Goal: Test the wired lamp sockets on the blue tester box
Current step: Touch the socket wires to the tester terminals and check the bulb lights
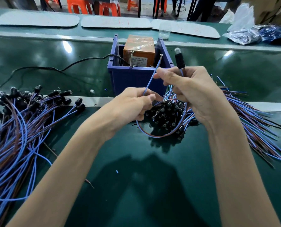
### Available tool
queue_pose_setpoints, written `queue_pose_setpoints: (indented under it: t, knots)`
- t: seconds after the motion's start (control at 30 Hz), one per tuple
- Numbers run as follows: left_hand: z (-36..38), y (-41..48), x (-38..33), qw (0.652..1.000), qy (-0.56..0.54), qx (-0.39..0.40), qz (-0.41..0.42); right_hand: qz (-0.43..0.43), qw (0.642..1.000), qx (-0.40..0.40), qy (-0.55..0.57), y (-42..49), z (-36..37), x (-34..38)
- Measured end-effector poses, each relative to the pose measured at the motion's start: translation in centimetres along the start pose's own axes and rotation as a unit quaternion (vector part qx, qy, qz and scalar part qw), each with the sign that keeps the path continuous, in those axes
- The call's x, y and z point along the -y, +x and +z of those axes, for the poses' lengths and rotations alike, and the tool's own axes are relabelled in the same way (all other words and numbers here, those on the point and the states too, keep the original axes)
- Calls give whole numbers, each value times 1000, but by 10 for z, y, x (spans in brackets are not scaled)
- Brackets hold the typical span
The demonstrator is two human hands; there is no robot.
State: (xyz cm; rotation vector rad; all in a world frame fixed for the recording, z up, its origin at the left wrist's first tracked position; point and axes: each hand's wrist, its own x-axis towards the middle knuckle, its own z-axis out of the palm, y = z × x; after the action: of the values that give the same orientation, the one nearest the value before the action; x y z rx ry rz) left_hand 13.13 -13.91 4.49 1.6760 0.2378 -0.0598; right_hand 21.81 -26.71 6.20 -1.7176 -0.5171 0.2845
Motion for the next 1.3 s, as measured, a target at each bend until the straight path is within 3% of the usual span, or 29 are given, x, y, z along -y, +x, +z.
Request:
queue_pose_setpoints:
  t: [0.17, 0.33, 0.57, 0.67, 0.8, 0.87, 0.97, 1.03, 1.1, 1.17, 1.3]
  knots:
    - [0, -2, 0, 998, 53, 15, 4, 14, 1000, 24, 0, -1, 1, -2]
    - [-1, 0, 1, 999, 37, 19, -9, 5, 999, 50, 3, -4, 3, 1]
    - [-8, 4, 5, 998, -3, 41, 51, 25, 997, 1, 69, -1, 5, 2]
    - [-10, 3, 6, 995, -59, 40, 70, 30, 996, -1, 87, 1, 4, 2]
    - [-6, 7, 5, 984, -157, -29, 81, 14, 992, -15, 128, 1, 3, 3]
    - [-4, 10, 5, 955, -272, -80, 87, 6, 989, -22, 144, 2, 1, 2]
    - [1, 12, 0, 861, -503, -54, 53, -2, 985, -37, 166, 2, 0, 2]
    - [8, 9, -5, 816, -577, -22, 13, -10, 982, -54, 182, 3, 1, 3]
    - [17, 10, -5, 797, -602, -45, -2, -17, 978, -77, 195, 3, 0, 4]
    - [25, 10, -5, 804, -589, -70, -29, -25, 973, -99, 206, 4, -1, 5]
    - [38, 7, 2, 852, -507, -53, -117, -39, 968, -133, 211, 4, -2, 6]
